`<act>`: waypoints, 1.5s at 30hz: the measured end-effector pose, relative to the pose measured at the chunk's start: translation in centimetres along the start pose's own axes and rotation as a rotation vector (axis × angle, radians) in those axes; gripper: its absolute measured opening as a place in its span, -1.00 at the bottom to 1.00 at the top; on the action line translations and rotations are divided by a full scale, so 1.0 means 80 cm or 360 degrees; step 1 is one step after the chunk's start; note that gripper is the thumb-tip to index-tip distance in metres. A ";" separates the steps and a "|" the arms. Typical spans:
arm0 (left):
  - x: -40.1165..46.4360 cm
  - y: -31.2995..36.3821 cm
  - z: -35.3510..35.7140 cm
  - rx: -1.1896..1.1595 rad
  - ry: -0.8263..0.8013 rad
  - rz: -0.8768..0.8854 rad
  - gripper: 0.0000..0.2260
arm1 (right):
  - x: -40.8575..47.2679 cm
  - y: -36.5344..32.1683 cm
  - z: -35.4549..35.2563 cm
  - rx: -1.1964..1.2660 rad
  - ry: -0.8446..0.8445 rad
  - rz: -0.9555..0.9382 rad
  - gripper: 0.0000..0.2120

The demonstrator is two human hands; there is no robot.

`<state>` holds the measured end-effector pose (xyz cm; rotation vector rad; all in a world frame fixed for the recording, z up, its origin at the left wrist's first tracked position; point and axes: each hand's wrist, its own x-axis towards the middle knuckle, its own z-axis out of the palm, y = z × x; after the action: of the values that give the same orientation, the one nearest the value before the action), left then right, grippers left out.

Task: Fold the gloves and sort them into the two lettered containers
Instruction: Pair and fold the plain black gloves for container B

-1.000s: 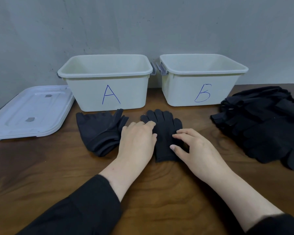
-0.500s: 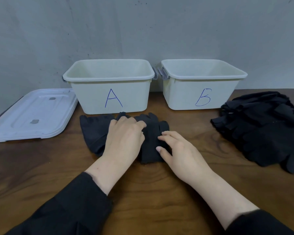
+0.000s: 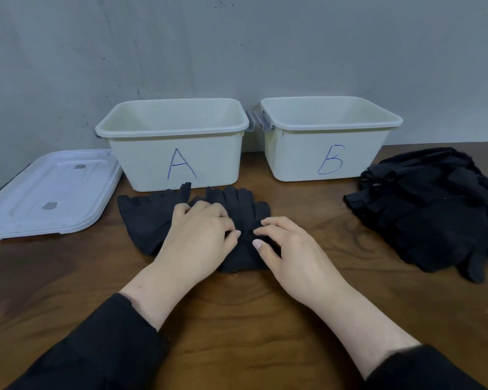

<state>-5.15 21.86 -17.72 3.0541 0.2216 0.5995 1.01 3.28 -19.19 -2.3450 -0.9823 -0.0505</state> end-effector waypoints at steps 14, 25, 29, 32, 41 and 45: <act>0.019 0.165 0.013 -0.0778 0.0114 0.0084 -0.73 | -0.042 0.092 -0.091 -0.0014 0.0706 0.0116 -0.82; 0.047 0.214 0.033 -0.0974 -0.0167 0.0072 -0.76 | -0.075 0.180 -0.153 -0.0838 0.0627 0.0286 -0.56; 0.047 0.204 0.032 -0.1014 -0.0190 0.0109 -0.75 | -0.063 0.200 -0.188 -0.1128 0.0173 0.0346 -0.48; 0.048 0.201 0.030 -0.1030 -0.0170 0.0107 -0.76 | -0.052 0.200 -0.208 -0.1231 0.0058 0.0284 -0.60; 0.047 0.200 0.030 -0.1303 -0.0054 0.0079 -0.77 | -0.039 0.148 -0.266 -0.0324 0.0692 0.0200 -0.92; 0.044 0.203 0.018 -0.1618 -0.0034 -0.0036 -0.80 | -0.031 0.112 -0.279 -0.0039 0.0812 0.0198 -0.88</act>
<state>0.83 6.32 -16.98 2.0682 -0.0509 0.4670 9.25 -15.20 -5.90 -2.2404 -0.5848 -0.5824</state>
